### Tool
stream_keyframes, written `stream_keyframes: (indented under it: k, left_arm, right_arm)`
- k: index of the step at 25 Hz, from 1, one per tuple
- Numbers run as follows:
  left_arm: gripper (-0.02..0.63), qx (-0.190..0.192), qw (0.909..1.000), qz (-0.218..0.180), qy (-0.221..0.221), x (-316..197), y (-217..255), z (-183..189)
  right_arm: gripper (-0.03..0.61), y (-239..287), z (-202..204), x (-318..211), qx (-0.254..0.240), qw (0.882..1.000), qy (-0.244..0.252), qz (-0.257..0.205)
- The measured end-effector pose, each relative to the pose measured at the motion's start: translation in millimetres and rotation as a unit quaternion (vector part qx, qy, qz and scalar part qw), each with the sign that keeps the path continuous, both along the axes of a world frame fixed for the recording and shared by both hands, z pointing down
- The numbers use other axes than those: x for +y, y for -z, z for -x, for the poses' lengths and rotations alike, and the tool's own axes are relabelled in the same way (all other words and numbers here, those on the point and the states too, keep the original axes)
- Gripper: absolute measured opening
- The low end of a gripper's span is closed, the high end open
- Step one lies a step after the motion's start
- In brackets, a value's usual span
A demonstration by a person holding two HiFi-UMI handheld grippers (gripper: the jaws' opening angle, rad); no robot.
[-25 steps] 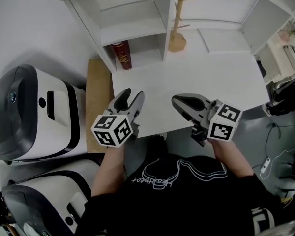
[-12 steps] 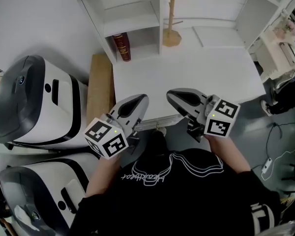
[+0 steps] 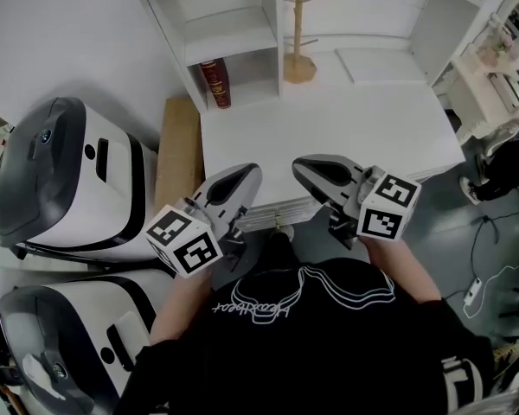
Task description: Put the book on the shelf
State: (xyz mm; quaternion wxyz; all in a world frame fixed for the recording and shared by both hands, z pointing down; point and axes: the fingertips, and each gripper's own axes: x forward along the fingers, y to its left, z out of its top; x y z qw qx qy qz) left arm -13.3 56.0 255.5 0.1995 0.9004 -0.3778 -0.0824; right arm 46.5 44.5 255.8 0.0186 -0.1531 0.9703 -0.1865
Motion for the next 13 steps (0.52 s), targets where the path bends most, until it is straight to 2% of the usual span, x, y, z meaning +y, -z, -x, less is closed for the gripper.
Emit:
stream_keyframes:
  k: [3,13]
  left_arm:
    - [0.005,0.004,1.0000,-0.002,0.006,1.0,3.1,1.2]
    - [0.005,-0.031,0.9992,-0.024,0.004,7.3,3.6,-7.7]
  right_arm:
    - [0.006,2.8,-1.4,3.7,0.000,1.000,-0.002,-0.005]
    - [0.006,5.3,-5.5,12.3,0.001,1.000,-0.008,-0.017]
